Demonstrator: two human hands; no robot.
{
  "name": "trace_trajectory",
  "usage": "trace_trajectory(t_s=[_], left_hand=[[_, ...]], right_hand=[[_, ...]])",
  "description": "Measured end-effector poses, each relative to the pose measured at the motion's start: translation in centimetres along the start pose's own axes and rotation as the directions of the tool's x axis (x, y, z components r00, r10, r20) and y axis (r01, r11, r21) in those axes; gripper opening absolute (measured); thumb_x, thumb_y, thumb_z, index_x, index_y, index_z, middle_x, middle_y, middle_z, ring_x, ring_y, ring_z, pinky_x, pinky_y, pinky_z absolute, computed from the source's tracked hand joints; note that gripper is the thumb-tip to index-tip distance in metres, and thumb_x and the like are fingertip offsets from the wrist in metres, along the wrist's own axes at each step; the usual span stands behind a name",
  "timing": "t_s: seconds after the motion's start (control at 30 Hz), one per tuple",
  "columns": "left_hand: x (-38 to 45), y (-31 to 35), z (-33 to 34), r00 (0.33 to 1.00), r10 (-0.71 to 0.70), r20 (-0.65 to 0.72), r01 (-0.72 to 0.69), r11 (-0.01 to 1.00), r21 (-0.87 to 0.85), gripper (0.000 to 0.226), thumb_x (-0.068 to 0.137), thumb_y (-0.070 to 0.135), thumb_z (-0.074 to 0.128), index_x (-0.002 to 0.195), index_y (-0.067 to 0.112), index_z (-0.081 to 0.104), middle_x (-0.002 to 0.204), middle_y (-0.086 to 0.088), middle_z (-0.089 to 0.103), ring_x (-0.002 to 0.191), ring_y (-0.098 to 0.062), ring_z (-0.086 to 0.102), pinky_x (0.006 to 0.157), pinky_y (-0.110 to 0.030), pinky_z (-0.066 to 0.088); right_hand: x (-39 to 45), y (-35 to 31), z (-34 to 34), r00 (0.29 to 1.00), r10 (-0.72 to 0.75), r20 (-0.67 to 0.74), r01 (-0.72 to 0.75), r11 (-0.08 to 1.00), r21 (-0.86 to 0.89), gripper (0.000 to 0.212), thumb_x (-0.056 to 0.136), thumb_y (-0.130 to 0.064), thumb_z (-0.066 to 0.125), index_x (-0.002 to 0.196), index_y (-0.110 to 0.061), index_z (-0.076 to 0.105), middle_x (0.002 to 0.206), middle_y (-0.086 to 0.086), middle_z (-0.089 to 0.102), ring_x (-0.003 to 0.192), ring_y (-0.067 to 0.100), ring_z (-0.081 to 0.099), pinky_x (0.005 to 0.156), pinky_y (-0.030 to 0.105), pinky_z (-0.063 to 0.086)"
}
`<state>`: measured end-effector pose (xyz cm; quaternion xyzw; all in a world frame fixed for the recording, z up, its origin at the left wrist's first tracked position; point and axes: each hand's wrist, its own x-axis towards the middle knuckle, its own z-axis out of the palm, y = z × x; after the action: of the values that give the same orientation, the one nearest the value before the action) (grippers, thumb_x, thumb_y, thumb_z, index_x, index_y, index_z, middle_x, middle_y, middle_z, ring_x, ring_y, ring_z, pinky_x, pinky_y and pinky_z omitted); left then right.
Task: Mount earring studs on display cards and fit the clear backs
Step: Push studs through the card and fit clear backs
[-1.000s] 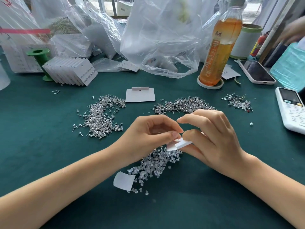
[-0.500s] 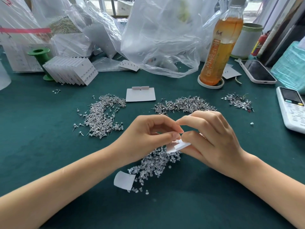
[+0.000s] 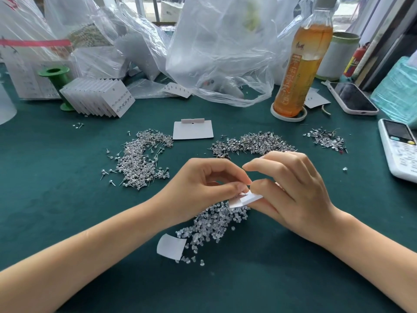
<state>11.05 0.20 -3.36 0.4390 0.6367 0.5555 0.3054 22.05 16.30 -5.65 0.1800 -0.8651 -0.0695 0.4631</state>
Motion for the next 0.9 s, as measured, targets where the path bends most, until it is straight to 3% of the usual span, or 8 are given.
trace_trajectory(t_s=[0.1,0.23,0.4,0.53,0.7,0.9], left_hand=[[-0.07,-0.05,0.04,1.000,0.004,-0.004,-0.003,1.000,0.010,0.009,0.085,-0.003,0.064,0.090,0.002,0.070,0.086,-0.018,0.071,0.078,-0.016,0.064,0.075,-0.026,0.053],[0.04,0.02,-0.11,1.000,-0.028,0.000,0.028,0.999,-0.039,0.013,0.085,-0.003,0.063,0.096,0.001,0.069,0.093,-0.019,0.071,0.085,-0.021,0.067,0.084,-0.033,0.055],[0.09,0.10,-0.16,0.998,-0.067,-0.008,0.066,0.993,-0.099,0.015,0.083,-0.003,0.065,0.096,0.001,0.069,0.091,-0.011,0.072,0.085,-0.016,0.068,0.080,-0.024,0.054],[0.09,-0.01,-0.04,0.996,-0.081,-0.022,0.079,0.993,-0.088,0.015,0.082,-0.002,0.067,0.096,0.001,0.070,0.093,-0.015,0.073,0.085,-0.016,0.068,0.081,-0.025,0.055],[0.08,-0.23,0.05,0.997,-0.072,-0.041,0.069,0.995,-0.068,0.014,0.081,-0.001,0.068,0.094,0.001,0.070,0.093,-0.013,0.073,0.085,-0.019,0.068,0.084,-0.030,0.056],[0.05,-0.51,0.02,0.998,-0.048,-0.031,0.047,0.998,-0.042,0.012,0.081,0.000,0.069,0.093,0.002,0.071,0.091,-0.017,0.072,0.083,-0.021,0.068,0.083,-0.034,0.055]], right_hand=[[0.00,-0.08,0.06,1.000,-0.007,-0.010,0.007,1.000,-0.013,0.028,0.095,-0.037,0.059,0.086,-0.012,0.049,0.113,0.003,0.050,0.098,0.022,0.050,0.084,0.035,0.041],[-0.03,0.03,0.09,1.000,0.000,-0.006,0.000,1.000,0.006,0.028,0.095,-0.037,0.059,0.087,-0.013,0.049,0.114,0.003,0.050,0.099,0.022,0.050,0.086,0.034,0.041],[-0.02,0.08,0.09,1.000,-0.006,0.000,0.006,1.000,0.007,0.028,0.095,-0.037,0.059,0.086,-0.013,0.048,0.113,0.003,0.051,0.098,0.022,0.050,0.084,0.034,0.042],[0.14,-0.08,-0.02,1.000,-0.015,-0.001,0.015,1.000,0.018,0.028,0.095,-0.035,0.059,0.085,-0.011,0.050,0.102,0.009,0.070,0.096,0.023,0.051,0.081,0.036,0.044],[0.03,-0.13,-0.01,1.000,-0.005,0.003,0.005,1.000,0.008,0.027,0.096,-0.036,0.057,0.086,-0.012,0.049,0.112,0.003,0.052,0.098,0.022,0.050,0.083,0.035,0.042],[0.08,-0.18,0.08,1.000,-0.008,-0.001,0.008,1.000,-0.025,0.027,0.096,-0.036,0.058,0.086,-0.012,0.050,0.112,0.003,0.051,0.097,0.022,0.051,0.083,0.034,0.041]])
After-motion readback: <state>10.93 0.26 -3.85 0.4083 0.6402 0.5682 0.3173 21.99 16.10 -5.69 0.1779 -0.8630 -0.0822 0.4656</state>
